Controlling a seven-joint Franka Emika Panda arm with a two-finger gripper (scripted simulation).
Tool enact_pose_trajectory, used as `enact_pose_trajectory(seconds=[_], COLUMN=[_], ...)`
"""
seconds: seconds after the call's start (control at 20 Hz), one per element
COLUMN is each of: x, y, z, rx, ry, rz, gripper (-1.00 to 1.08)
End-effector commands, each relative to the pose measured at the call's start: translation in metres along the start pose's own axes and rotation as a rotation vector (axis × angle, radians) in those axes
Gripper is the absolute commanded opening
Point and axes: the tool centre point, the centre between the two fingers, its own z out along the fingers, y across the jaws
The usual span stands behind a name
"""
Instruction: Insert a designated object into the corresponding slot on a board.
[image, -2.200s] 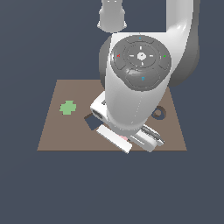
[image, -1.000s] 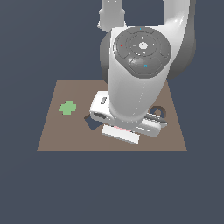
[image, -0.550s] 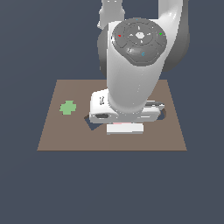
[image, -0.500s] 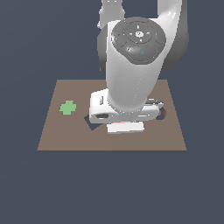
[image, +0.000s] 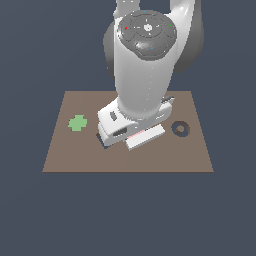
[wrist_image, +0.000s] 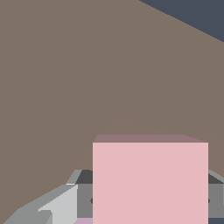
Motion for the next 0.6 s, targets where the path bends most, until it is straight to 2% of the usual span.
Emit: enact_pose_trajectory(seconds=[0.0,0.55], x=[-0.005,-0.025], y=[0.002,0.015], z=[-0.001,-0.002], rx=[-0.001,-0.001], ry=[0.001,0.001], rz=[-0.100,-0.518], gripper=[-1.00,-1.00])
